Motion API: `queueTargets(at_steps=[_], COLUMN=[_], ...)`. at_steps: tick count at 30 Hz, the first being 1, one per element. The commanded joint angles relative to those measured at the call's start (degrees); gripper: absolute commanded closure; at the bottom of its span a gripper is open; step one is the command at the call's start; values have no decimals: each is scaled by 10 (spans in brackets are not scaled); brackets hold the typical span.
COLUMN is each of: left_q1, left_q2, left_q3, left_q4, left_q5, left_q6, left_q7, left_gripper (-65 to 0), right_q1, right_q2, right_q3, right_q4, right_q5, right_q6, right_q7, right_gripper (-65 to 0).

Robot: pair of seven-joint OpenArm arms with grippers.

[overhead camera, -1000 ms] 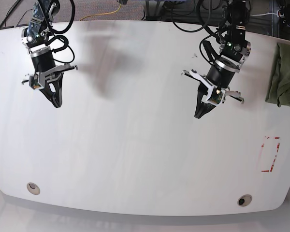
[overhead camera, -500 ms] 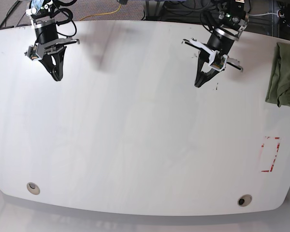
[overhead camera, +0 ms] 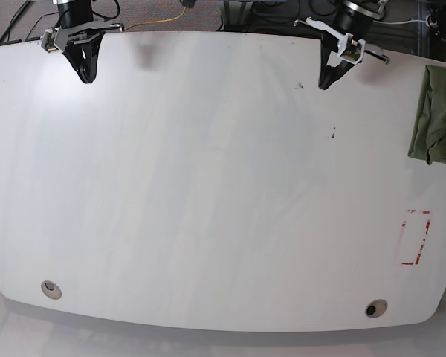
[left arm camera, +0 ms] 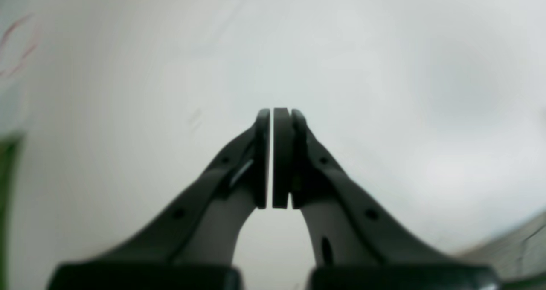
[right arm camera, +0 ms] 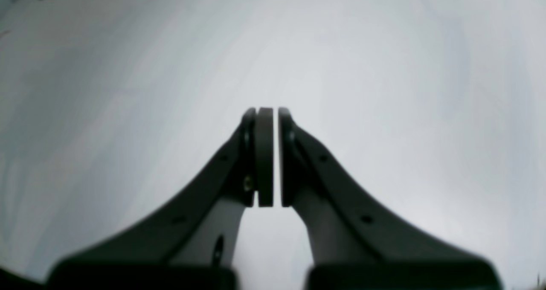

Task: Layout the t-shirt on the table in an organized manner, then fold the t-shirt properly

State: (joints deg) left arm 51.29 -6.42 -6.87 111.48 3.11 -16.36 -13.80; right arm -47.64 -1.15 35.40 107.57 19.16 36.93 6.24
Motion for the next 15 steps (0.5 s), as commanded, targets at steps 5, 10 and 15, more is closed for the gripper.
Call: queueTargets(at_steps=[5,10,15], left_q1=[72,120,155], left_q2=[0,0,1], left_q3=[-13,-13,-13], left_q4=[20,21,20], left_q5=[-7,-6,-6], left_q6=[-7,-7,-7], left_q7=[-19,-19,-19], left_gripper=[0,0,0], right_q1=[-73,-119,-158], right_q2=[-26,-31,-33], right_q3=[7,3,-11], right_q4=[29,39,38], right_q5=[11,11,11], right_q6=[6,7,18], right_q7=[19,19,19], right_gripper=[-14,-14,-14])
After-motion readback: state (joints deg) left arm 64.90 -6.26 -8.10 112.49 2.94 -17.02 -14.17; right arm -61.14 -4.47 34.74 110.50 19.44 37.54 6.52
